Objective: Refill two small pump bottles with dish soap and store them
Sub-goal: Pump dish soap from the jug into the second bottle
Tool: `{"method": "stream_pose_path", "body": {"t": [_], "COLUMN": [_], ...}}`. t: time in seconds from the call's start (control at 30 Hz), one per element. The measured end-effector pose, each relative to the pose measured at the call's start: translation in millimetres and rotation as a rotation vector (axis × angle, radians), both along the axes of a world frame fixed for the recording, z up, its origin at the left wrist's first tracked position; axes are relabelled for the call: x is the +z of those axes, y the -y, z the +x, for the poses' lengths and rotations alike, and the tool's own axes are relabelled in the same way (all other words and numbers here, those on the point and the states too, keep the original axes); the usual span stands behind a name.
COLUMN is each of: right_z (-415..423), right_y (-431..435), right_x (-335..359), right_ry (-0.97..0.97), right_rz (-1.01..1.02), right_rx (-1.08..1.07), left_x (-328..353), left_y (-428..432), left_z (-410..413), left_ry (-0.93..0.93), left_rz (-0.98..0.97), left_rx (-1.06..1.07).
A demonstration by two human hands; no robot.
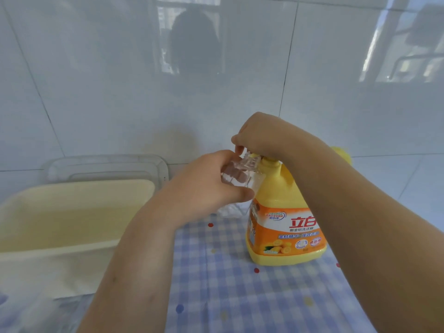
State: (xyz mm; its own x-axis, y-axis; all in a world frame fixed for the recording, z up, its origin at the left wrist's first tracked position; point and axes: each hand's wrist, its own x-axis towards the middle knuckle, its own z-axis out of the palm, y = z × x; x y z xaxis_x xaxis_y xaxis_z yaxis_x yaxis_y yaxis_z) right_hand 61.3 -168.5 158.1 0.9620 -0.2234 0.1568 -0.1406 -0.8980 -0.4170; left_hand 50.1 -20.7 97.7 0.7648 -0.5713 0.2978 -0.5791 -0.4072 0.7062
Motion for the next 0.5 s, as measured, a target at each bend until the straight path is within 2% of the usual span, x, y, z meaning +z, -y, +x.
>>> {"method": "stream_pose_path", "body": {"t": [0.03,0.3,0.5], "right_z": [9.3,9.4,2.1], "right_y": [2.7,1.2,-2.3], "right_x": [-10.3,-18.8,-5.8], "right_ry": [-0.003,0.001,-0.042], "right_rz": [0.029,0.038,0.070], "right_rx": [0.005,-0.007,-0.027], "left_x": [-5.4,-10.3,-7.6], "left_y": [1.1,2.6,2.2], "left_z": [3.9,-6.8,-11.4], "left_ry": [0.004,0.008,-0.037], "left_rz": [0.054,0.103,0.067], "left_rx": [0.013,0.024,0.021]}}
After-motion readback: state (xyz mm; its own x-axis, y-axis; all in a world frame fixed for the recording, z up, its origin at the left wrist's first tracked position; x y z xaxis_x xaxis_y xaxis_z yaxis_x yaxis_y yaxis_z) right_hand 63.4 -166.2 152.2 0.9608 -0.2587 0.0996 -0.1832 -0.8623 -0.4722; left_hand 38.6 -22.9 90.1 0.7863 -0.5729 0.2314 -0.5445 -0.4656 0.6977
